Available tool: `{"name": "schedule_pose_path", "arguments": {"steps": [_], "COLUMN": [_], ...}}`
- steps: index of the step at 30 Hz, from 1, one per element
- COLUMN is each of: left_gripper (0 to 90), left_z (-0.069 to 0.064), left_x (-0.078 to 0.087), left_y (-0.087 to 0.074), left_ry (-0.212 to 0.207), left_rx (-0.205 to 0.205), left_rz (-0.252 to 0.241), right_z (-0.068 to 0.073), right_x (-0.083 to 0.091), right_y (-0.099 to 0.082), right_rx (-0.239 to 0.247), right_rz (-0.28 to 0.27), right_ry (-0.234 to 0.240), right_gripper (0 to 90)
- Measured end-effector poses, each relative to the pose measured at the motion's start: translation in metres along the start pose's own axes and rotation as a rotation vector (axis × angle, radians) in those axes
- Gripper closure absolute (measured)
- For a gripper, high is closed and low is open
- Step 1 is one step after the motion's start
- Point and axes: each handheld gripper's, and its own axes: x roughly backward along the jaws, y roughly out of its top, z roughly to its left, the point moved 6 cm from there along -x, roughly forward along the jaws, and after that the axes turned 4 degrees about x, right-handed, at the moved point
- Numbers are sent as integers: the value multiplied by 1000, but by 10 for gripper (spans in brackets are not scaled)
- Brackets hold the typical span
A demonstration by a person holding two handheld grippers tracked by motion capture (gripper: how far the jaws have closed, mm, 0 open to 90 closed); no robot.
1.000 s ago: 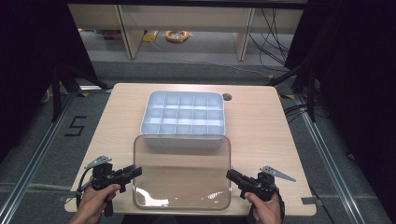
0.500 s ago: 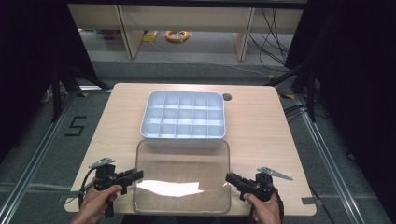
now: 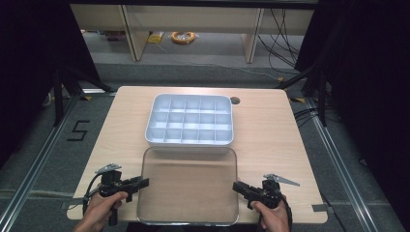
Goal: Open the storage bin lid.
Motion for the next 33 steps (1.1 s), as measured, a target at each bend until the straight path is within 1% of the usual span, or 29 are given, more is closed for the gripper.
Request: {"name": "schedule_pose_path", "arguments": {"steps": [1,2,4,5,6,7,9,11,12,16,17,19,20,21,22,23,26,27,29,30,31,32,33], "left_gripper": [563,561,556,548,548,546,545,543,539,515,514,511,511,508,483,483,473,472,469,468,467,463,461], "left_z": [1,0,1,2,2,2,2,3,3,3,3,3,3,4,4,4,5,8,8,7,6,6,6], "left_x": [0,-1,-4,-5,-7,-7,-7,-8,-8,-11,-11,-12,-12,-12,-13,-14,-14,-13,-14,-15,-16,-16,-16], "left_y": [0,0,0,0,0,0,0,-1,-1,-2,-2,-2,-3,-3,-4,-4,-5,-5,-5,-5,-5,-5,-4], "left_ry": [3,-1,7,9,19,12,16,23,20,36,38,41,44,46,56,63,70,75,81,85,85,87,87], "left_rx": [-2,0,3,4,5,3,2,-5,-12,-32,-34,-39,-41,-45,-51,-66,-59,-79,-78,-67,-63,-71,-70], "left_rz": [15,12,24,25,18,34,38,41,43,58,59,60,66,66,73,83,87,111,109,93,88,91,91], "right_z": [-1,-2,-3,-6,-6,-7,-7,-8,-8,-9,-8,-10,-10,-7,-11,-11,-9,-9,-8,-9,-9,-9,-9], "right_x": [0,-1,-2,-4,-4,-5,-5,-7,-7,-9,-8,-11,-11,-11,-13,-13,-14,-15,-16,-16,-18,-19,-19], "right_y": [0,0,0,0,0,-1,-1,-1,-1,-1,-2,-3,-3,-3,-2,-2,-2,-2,-3,-3,-3,-3,-4], "right_rx": [8,2,-2,20,20,24,23,31,39,42,39,54,54,9,60,60,71,74,67,73,73,77,82], "right_rz": [4,9,13,16,16,17,21,24,25,33,45,59,59,69,64,64,76,75,85,90,86,90,100], "right_ry": [-3,-7,-15,-22,-22,-30,-31,-40,-45,-54,-61,-77,-77,-78,-84,-84,-90,-97,-96,-106,-108,-109,-111], "right_gripper": [700,698,692,684,684,678,676,671,669,656,649,639,639,638,631,631,621,619,611,606,601,597,592]}}
